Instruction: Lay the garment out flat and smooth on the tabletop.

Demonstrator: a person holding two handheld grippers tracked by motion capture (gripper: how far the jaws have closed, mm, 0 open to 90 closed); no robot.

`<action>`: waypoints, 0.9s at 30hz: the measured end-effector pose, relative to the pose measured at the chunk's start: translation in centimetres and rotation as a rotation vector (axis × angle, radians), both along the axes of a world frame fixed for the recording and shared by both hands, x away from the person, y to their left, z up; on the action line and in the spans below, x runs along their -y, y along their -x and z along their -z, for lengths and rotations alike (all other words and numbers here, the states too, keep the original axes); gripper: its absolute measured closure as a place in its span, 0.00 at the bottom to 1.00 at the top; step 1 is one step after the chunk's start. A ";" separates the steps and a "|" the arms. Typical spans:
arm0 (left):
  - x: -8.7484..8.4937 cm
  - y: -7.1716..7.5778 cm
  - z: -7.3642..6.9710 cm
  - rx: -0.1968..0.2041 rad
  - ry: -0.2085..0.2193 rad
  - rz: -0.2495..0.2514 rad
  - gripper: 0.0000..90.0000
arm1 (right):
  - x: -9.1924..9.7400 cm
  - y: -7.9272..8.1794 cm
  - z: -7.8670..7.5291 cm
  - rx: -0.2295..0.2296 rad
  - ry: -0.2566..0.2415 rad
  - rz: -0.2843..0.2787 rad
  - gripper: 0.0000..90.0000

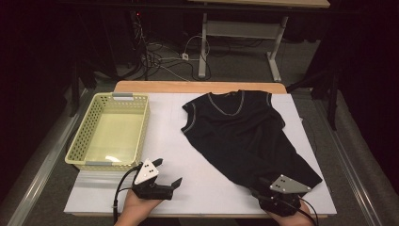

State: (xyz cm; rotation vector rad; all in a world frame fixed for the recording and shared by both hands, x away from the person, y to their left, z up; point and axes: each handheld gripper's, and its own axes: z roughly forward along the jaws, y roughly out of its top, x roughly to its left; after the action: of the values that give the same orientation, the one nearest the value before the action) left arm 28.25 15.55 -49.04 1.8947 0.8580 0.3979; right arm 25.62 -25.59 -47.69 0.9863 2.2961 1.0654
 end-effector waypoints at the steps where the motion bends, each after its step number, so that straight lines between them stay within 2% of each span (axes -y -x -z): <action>1: 0.0 0.0 0.0 0.000 -0.001 0.001 0.03 | -0.1 -0.2 0.3 -0.006 0.022 0.003 0.58; 2: 0.0 0.0 0.0 -0.001 -0.002 0.001 0.03 | -0.2 -0.4 0.7 -0.013 0.054 0.007 0.64; 5: 0.0 0.0 0.0 0.000 -0.006 0.003 0.03 | -0.3 -0.4 1.0 0.013 0.065 -0.019 0.91; 6: 0.0 0.0 0.0 0.000 -0.006 0.003 0.03 | -0.5 -0.4 1.0 0.023 0.078 -0.024 0.95; 8: 0.0 0.0 0.0 0.000 -0.003 0.002 0.03 | -0.6 -0.3 0.9 0.031 0.089 -0.031 0.97; 12: 0.0 -0.1 0.0 -0.007 0.002 0.002 0.03 | -1.4 0.8 0.5 0.040 0.080 -0.080 0.97; 14: 0.0 -0.1 0.0 -0.010 -0.001 0.001 0.03 | -2.1 1.4 0.3 0.036 0.051 -0.112 0.97; 27: 0.0 -0.2 0.0 -0.013 -0.006 0.004 0.03 | -7.9 4.5 0.0 0.036 0.009 -0.321 0.97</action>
State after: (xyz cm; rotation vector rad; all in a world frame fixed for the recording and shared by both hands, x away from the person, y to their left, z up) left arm 28.41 15.51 -49.04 1.9062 0.8619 0.3868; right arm 21.07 -17.68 -47.69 0.6002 2.4818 1.1821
